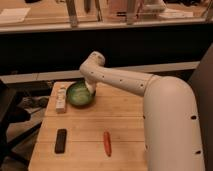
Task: Place the white sponge in the ceramic bowl
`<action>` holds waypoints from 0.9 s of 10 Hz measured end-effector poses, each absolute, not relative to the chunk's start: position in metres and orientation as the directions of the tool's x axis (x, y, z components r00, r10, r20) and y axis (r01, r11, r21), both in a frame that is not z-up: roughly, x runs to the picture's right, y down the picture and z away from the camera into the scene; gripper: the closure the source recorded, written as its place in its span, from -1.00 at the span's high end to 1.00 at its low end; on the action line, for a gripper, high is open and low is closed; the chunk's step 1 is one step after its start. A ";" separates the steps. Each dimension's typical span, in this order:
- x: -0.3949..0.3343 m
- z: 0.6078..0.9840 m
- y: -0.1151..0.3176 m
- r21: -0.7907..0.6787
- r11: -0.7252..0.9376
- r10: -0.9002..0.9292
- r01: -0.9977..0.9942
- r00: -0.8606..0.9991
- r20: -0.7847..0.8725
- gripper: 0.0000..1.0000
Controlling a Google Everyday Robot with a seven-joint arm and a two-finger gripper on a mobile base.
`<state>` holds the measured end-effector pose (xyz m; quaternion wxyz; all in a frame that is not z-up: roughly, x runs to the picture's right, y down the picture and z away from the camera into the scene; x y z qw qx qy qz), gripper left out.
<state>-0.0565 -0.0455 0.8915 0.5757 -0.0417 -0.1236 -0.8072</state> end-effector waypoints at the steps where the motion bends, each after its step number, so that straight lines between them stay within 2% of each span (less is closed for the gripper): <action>1: -0.057 0.892 -0.046 0.154 -0.312 -0.918 0.938 -0.339 0.207 -0.82; 8: -0.058 0.891 -0.048 0.167 -0.342 -0.908 0.925 -0.371 0.194 -0.82; 9: -0.058 0.891 -0.049 0.169 -0.346 -0.907 0.923 -0.376 0.192 -0.74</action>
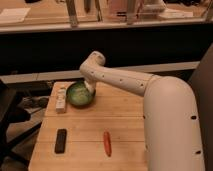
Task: Place the white sponge in the ceramic bowl
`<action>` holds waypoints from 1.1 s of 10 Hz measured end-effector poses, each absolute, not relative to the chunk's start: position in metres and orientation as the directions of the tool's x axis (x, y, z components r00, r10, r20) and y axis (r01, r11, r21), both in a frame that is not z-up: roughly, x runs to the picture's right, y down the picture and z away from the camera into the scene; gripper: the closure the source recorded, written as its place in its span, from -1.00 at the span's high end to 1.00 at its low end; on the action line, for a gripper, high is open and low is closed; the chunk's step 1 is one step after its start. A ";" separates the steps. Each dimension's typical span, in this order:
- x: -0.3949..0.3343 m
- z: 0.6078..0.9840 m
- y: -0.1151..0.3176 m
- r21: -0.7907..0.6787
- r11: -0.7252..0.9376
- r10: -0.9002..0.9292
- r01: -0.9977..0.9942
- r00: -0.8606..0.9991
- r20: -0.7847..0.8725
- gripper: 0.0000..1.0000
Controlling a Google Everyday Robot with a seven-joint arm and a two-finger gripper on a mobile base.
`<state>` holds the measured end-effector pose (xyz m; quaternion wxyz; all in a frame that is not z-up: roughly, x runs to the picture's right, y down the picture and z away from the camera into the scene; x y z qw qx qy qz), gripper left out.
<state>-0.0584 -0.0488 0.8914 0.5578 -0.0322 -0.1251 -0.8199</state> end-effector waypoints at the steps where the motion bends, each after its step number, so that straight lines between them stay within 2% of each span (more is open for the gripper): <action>1: -0.059 0.891 -0.049 0.172 -0.351 -0.905 0.921 -0.381 0.190 -0.69; 11: -0.060 0.891 -0.052 0.190 -0.392 -0.889 0.900 -0.424 0.172 -0.69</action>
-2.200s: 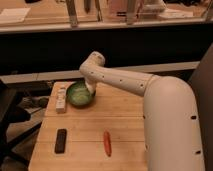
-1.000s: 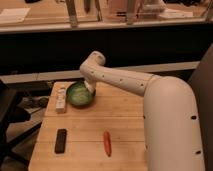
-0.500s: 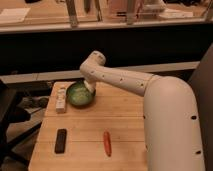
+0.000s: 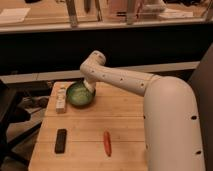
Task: Place the white sponge in the ceramic bowl
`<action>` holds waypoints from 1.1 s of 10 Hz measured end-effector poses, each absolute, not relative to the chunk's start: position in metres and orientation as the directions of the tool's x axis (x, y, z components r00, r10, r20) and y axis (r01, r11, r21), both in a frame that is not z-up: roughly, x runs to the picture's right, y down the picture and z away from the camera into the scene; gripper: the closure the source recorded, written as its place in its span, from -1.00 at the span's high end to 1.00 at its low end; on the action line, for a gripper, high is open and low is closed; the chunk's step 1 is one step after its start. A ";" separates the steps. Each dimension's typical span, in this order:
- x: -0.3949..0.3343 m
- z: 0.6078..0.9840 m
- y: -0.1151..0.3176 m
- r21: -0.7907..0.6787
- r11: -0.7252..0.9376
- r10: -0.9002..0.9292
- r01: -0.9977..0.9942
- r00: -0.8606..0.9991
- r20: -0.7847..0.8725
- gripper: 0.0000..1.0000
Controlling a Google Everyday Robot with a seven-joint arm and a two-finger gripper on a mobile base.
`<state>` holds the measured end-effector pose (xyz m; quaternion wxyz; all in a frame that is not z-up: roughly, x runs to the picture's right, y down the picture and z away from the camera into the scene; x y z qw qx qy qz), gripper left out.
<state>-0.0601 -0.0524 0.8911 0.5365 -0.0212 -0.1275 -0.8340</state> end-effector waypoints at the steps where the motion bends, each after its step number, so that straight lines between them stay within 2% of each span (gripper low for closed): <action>1: -0.060 0.891 -0.053 0.192 -0.397 -0.887 0.898 -0.429 0.170 -0.69; 6: -0.061 0.891 -0.054 0.202 -0.418 -0.878 0.886 -0.451 0.159 -0.68; 8: -0.061 0.891 -0.055 0.204 -0.423 -0.876 0.883 -0.456 0.156 -0.55; 10: -0.061 0.891 -0.056 0.208 -0.433 -0.872 0.877 -0.466 0.151 -0.69; 11: -0.062 0.891 -0.056 0.211 -0.437 -0.870 0.874 -0.471 0.148 -0.69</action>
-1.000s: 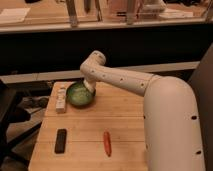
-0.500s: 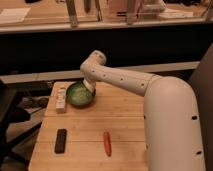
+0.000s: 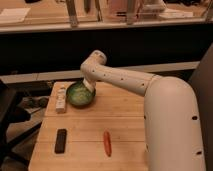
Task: Place the white sponge in the ceramic bowl
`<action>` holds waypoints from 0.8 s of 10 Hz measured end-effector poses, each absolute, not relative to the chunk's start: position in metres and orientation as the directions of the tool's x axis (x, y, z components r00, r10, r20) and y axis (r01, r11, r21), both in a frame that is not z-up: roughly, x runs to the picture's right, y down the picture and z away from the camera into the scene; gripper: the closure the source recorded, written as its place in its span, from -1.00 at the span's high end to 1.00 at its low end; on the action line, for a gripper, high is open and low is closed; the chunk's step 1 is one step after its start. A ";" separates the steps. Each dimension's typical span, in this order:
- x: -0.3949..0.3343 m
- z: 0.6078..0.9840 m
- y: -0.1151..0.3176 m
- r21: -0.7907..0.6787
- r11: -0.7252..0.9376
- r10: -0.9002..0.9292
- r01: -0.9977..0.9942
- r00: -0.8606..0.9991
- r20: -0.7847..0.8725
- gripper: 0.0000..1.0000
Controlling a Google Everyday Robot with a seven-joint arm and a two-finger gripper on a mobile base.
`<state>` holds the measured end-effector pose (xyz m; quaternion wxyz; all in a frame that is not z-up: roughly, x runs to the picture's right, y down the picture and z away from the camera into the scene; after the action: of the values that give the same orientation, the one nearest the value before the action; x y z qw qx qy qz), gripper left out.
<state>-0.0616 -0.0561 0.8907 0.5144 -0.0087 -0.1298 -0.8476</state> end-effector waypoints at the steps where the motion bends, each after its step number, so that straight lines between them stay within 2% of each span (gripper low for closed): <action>1: -0.062 0.891 -0.056 0.213 -0.441 -0.868 0.872 -0.475 0.146 -0.69; 6: -0.063 0.891 -0.058 0.222 -0.458 -0.860 0.861 -0.493 0.135 -0.80; 8: -0.063 0.891 -0.057 0.226 -0.464 -0.856 0.857 -0.499 0.133 -0.68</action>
<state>-0.0635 -0.0573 0.8912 0.5004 -0.0006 -0.1322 -0.8556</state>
